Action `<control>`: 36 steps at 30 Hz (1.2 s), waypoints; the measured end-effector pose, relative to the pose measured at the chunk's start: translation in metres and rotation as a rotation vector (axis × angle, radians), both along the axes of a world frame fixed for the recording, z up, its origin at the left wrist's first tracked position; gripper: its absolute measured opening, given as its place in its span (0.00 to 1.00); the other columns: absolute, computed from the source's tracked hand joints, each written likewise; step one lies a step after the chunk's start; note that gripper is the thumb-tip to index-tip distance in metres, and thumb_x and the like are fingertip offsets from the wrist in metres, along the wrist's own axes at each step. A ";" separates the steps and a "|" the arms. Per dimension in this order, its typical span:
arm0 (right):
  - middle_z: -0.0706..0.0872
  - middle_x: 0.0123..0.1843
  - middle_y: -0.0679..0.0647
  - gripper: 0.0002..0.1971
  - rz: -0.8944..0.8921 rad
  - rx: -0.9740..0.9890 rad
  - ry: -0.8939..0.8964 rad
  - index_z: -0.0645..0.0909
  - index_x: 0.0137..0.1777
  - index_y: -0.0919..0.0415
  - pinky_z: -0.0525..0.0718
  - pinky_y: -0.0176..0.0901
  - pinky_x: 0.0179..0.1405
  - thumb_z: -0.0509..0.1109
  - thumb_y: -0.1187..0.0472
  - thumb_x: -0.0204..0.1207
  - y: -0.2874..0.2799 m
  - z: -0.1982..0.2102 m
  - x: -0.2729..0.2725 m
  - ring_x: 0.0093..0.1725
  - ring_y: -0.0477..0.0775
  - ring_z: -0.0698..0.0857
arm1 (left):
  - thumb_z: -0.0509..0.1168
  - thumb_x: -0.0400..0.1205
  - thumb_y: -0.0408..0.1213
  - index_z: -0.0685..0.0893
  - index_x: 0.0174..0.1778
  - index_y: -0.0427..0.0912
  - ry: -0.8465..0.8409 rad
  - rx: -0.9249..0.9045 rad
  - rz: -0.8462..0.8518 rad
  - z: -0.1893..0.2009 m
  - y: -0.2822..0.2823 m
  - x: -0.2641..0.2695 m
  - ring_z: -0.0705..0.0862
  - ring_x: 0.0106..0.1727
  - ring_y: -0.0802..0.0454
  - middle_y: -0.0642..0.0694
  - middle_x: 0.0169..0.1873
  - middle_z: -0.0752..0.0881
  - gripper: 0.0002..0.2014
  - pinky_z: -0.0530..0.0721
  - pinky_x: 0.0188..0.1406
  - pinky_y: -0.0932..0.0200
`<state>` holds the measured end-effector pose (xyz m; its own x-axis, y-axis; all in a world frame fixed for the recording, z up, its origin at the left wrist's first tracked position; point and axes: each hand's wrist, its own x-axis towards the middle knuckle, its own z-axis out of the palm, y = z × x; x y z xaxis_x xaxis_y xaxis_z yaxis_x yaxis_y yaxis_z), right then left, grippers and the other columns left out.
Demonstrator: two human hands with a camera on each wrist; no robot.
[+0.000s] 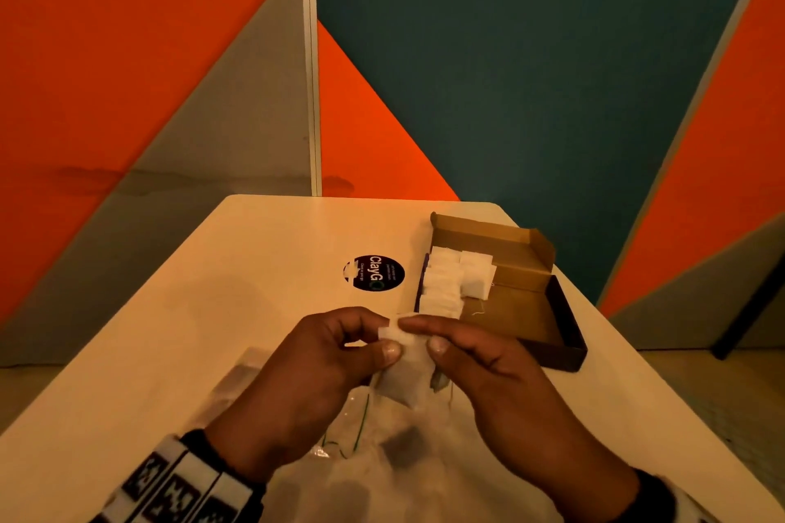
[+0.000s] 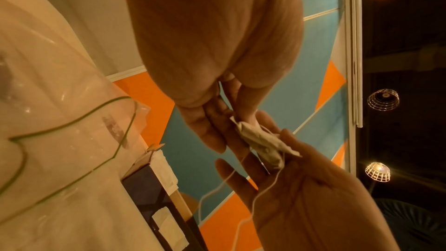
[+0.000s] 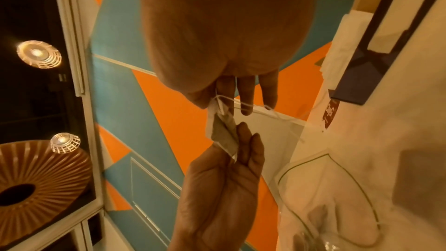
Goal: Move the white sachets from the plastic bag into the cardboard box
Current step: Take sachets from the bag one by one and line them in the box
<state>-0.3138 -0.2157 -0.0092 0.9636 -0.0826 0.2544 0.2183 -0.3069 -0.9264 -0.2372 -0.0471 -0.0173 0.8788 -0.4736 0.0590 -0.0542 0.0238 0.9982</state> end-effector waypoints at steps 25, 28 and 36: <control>0.81 0.40 0.24 0.07 -0.106 -0.511 0.292 0.86 0.51 0.33 0.73 0.20 0.40 0.67 0.45 0.80 -0.036 -0.008 0.005 0.45 0.32 0.82 | 0.65 0.85 0.43 0.89 0.51 0.57 -0.846 1.013 -0.095 0.074 0.045 0.034 0.80 0.47 0.66 0.62 0.46 0.82 0.07 0.77 0.47 0.70; 0.81 0.45 0.26 0.07 -0.143 -0.517 0.321 0.85 0.51 0.34 0.72 0.19 0.41 0.66 0.47 0.82 -0.047 -0.008 0.007 0.46 0.32 0.81 | 0.64 0.86 0.41 0.86 0.47 0.59 -0.836 0.999 0.026 0.079 0.054 0.044 0.79 0.43 0.68 0.64 0.44 0.83 0.08 0.73 0.38 0.74; 0.84 0.54 0.27 0.19 -0.001 -0.475 0.205 0.85 0.62 0.36 0.79 0.36 0.58 0.69 0.34 0.73 -0.009 -0.002 0.017 0.54 0.32 0.82 | 0.64 0.84 0.42 0.88 0.52 0.54 -0.963 1.096 -0.191 0.066 0.012 0.020 0.84 0.48 0.60 0.56 0.49 0.89 0.08 0.84 0.53 0.55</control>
